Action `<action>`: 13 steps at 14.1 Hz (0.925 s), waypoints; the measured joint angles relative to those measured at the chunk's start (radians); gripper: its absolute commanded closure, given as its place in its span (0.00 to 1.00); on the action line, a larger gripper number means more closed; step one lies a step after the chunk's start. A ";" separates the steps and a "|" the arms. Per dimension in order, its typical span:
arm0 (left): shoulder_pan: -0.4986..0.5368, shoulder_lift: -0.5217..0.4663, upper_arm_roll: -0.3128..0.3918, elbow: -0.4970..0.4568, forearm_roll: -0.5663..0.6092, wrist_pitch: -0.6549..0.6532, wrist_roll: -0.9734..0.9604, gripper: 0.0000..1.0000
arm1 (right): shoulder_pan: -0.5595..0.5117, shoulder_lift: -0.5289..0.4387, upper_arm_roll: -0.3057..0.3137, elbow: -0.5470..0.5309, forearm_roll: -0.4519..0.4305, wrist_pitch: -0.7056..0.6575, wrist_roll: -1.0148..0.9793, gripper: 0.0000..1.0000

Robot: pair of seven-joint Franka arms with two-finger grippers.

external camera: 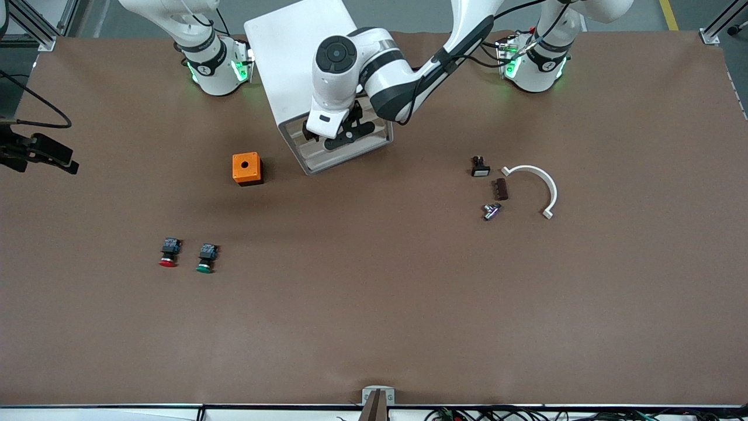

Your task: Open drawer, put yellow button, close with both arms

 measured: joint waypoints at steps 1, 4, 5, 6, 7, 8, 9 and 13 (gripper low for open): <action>-0.001 0.000 0.001 0.000 0.000 0.003 -0.002 0.00 | 0.000 0.000 -0.001 0.009 0.000 -0.009 0.000 0.00; 0.000 0.001 0.003 0.000 0.000 0.003 -0.003 0.00 | -0.001 0.000 -0.006 0.020 0.000 -0.016 0.000 0.00; 0.005 0.001 0.005 0.002 0.000 0.004 -0.002 0.00 | -0.001 0.000 -0.006 0.021 0.000 -0.017 0.000 0.00; 0.019 0.000 0.008 0.005 0.000 0.006 0.010 0.00 | 0.000 0.000 -0.006 0.021 0.000 -0.017 0.000 0.00; 0.045 -0.002 0.010 0.010 0.000 0.008 0.045 0.00 | 0.000 0.001 -0.005 0.022 0.000 -0.017 0.000 0.00; 0.082 -0.007 0.011 0.015 0.000 0.008 0.094 0.00 | 0.000 0.001 -0.005 0.022 0.000 -0.017 0.000 0.00; 0.126 -0.015 0.011 0.019 0.000 0.007 0.158 0.00 | 0.000 0.001 -0.005 0.023 0.000 -0.017 0.000 0.00; 0.319 -0.047 0.011 0.023 0.000 -0.025 0.451 0.00 | 0.000 0.001 -0.005 0.027 0.000 -0.017 0.000 0.00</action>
